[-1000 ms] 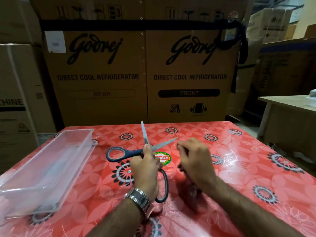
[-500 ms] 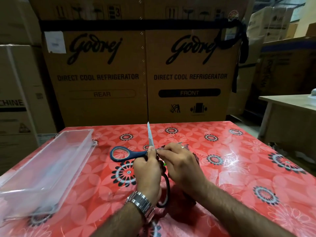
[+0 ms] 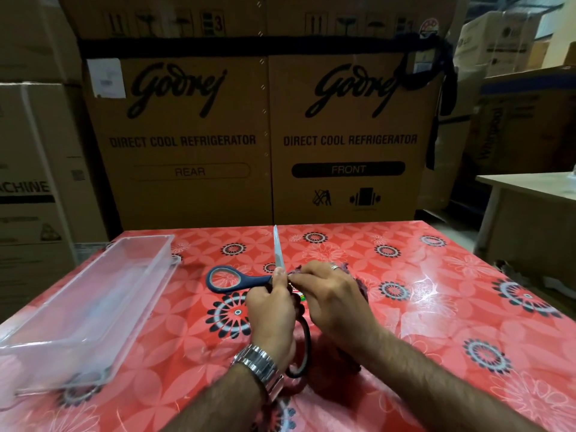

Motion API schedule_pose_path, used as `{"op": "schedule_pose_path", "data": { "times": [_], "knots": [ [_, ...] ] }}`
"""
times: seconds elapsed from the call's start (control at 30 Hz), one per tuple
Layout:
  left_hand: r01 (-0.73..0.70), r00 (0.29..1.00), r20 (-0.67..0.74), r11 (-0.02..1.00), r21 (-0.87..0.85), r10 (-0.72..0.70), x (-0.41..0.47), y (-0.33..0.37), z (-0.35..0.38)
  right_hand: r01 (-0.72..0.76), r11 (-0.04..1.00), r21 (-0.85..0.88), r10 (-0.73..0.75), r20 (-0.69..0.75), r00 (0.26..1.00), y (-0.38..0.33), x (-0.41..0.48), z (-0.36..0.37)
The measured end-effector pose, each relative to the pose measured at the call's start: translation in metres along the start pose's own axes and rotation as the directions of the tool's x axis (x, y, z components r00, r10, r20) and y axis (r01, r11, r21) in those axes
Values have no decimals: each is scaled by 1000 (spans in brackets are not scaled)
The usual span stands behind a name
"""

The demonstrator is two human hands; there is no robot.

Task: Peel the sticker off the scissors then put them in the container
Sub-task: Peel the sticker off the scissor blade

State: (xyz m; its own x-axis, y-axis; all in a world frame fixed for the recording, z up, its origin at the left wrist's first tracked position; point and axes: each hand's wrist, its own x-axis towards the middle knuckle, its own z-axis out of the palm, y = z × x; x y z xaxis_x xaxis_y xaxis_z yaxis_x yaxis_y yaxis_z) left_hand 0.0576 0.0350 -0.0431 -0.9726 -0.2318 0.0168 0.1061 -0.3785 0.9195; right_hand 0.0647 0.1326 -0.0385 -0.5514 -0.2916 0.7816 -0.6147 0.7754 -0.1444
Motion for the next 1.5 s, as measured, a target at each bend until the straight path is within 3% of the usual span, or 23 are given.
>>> {"op": "schedule_pose_path", "data": {
  "times": [0.1, 0.23, 0.4, 0.53, 0.63, 0.7, 0.83, 0.93, 1.03, 1.17, 1.3, 1.43, 1.5],
  "knots": [
    [20, 999, 29, 1000, -15, -19, -1, 2, 0, -89, 995, -44, 88, -44, 995, 7, 1, 0],
    [-37, 999, 0, 996, 81, 37, 1, -1, -2, -35, 999, 25, 35, 12, 999, -9, -2, -2],
    [19, 999, 36, 1000, 1, -19, -1, 3, 0, -148, 987, -59, 144, -62, 988, 6, 1, 0],
    [-21, 999, -21, 995, 96, 24, -1, 0, -1, -68, 997, 25, 67, 21, 998, -9, -1, -1],
    [14, 999, 34, 1000, -7, -13, -2, 4, 0, -170, 984, -52, 167, -59, 984, 9, 1, -1],
    [1, 999, 40, 1000, 15, -1, -2, 3, 1, -240, 969, -53, 235, -81, 969, 13, 0, -3],
    [-49, 999, -18, 994, 98, 51, -1, -2, 3, -97, 995, 29, 98, -8, 995, -8, -2, -1],
    [26, 999, 30, 999, -29, -26, -5, 3, 3, -151, 988, -28, 149, -65, 987, 6, 0, 0],
    [-12, 999, 43, 1000, 0, 12, -4, 1, 3, -238, 971, -29, 234, -106, 966, 10, 1, -2],
    [-80, 997, -14, 993, 85, 81, -3, -1, 3, -163, 985, 57, 165, -29, 986, -8, 0, -1],
    [-38, 998, 56, 999, 14, 37, -8, 3, 6, -268, 963, 5, 265, -165, 950, 14, 1, -6],
    [-124, 992, 26, 986, 112, 122, -5, -2, 3, -222, 973, 59, 227, -93, 969, -4, 0, -6],
    [-99, 995, 19, 992, 77, 98, -6, -1, 4, -240, 968, 68, 247, -114, 962, 3, 2, -5]
  ]
}}
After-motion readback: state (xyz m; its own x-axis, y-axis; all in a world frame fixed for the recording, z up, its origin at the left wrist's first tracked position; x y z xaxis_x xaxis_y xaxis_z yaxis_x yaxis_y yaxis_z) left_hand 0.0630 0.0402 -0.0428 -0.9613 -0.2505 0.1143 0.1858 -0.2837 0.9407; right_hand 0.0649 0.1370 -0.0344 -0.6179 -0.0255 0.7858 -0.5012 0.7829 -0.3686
